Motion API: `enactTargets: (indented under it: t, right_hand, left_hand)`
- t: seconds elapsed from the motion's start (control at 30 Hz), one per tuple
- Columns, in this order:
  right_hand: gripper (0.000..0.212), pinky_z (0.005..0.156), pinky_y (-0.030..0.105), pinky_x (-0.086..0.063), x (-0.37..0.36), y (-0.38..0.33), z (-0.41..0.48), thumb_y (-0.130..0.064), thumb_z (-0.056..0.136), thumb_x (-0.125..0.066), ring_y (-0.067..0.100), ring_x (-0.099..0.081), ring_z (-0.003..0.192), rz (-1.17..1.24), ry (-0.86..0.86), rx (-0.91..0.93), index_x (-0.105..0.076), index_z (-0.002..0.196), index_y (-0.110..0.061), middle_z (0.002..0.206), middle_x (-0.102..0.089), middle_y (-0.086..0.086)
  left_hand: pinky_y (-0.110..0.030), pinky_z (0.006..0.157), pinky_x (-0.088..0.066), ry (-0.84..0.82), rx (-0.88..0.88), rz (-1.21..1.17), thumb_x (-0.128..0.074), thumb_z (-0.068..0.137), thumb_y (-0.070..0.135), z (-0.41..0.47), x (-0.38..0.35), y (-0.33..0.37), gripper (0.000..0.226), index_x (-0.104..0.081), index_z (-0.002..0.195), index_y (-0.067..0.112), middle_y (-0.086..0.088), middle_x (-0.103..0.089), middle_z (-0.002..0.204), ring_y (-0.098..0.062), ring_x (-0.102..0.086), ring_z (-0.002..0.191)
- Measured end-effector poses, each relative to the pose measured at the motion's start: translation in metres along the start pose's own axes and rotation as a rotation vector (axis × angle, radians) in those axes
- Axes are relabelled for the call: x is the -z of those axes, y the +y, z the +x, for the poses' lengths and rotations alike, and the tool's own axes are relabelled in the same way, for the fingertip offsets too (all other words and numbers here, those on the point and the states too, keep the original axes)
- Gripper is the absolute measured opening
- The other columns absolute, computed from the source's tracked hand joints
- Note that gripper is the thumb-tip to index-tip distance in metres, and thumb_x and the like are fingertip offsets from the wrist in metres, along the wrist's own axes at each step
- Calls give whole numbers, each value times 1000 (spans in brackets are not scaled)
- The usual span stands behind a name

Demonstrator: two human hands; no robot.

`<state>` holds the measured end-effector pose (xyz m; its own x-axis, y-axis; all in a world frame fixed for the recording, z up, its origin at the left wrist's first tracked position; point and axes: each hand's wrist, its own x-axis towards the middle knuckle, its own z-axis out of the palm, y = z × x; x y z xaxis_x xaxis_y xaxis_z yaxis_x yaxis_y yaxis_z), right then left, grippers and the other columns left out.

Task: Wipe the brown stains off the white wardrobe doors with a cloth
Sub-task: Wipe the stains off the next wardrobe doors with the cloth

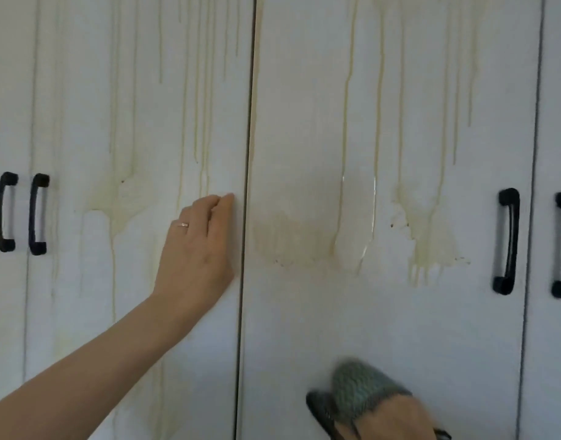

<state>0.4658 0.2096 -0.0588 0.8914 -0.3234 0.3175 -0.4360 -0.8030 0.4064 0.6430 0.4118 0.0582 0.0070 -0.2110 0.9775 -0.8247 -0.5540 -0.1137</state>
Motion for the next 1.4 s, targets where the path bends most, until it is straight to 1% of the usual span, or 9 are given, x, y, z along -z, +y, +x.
enactTargets:
  t: [0.07, 0.13, 0.2, 0.3, 0.7, 0.9, 1.1, 1.27, 1.4]
  right_hand:
    - [55, 117, 22, -10, 3, -21, 24, -16, 110, -30, 16, -9, 153, 73, -237, 233, -5, 156, 1, 167, -2, 10]
    - [55, 116, 19, -18, 19, -44, 27, -17, 107, -39, 10, -21, 150, 107, -335, 210, -20, 157, -7, 166, -15, 5]
    - [33, 71, 18, -53, 60, -58, 24, -18, 92, -50, 7, -69, 93, 117, 199, 219, -74, 115, -18, 113, -72, -3]
    - [41, 35, 17, -22, 124, -48, 54, -21, 59, -82, 13, -36, 30, 148, 562, 47, -43, 48, -25, 40, -44, -8]
    - [65, 32, 11, -18, 110, -96, 44, -20, 19, -88, 10, -17, 26, 238, 299, 9, -29, 46, -28, 30, -31, -10]
    - [53, 40, 21, -18, 218, -55, 105, -33, 72, -85, 19, -38, 32, 305, 661, -341, -34, 60, -25, 42, -44, -6]
    - [59, 35, 12, -12, 136, -118, 44, -19, 22, -77, 13, -13, 34, 268, 289, -182, -36, 64, -27, 41, -26, -11]
    - [65, 39, 12, -7, 157, -107, 65, -20, 31, -92, 13, -30, 23, 186, 363, -351, -30, 50, -28, 32, -32, -7]
    - [49, 42, 20, -11, 230, -68, 112, -24, 78, -78, 18, -30, 40, 251, 698, -556, -31, 63, -22, 49, -21, -15]
  left_hand:
    - [-46, 83, -44, 1, -65, 24, -38, 72, -20, 44, 11, -8, 71, -43, 142, -12, -30, -47, 139, -46, -49, 115]
    - [-46, 92, -46, -28, -174, 49, -19, 87, -15, 76, 14, -14, 60, -39, 143, -15, -33, -42, 145, -47, -48, 126]
    - [-51, 106, -42, -128, -230, 68, -6, 96, -7, 99, 18, -16, 58, -33, 146, -15, -32, -36, 151, -46, -41, 138]
    - [-52, 110, -39, -216, -285, 102, -1, 97, -4, 109, 23, -27, 60, -32, 148, -14, -30, -31, 156, -43, -35, 143]
    - [-51, 120, -24, -257, -374, 26, 2, 99, -4, 102, 19, -48, 58, -15, 155, -7, -26, -9, 163, -39, -12, 152]
    - [-50, 120, -27, -219, -408, -65, -3, 97, 0, 107, 21, -57, 61, -24, 153, -9, -28, -18, 161, -40, -22, 150]
    - [-48, 116, -35, -92, -466, -48, -22, 104, -7, 102, 8, -59, 49, -23, 153, -10, -30, -20, 159, -41, -24, 148]
    - [-48, 116, -35, -79, -435, -62, -7, 103, -7, 102, 6, -59, 53, -28, 151, -10, -30, -23, 158, -41, -27, 147]
    - [-47, 114, -37, -68, -408, -136, -3, 102, -2, 104, 7, -59, 58, -36, 149, -8, -28, -29, 157, -39, -34, 145]
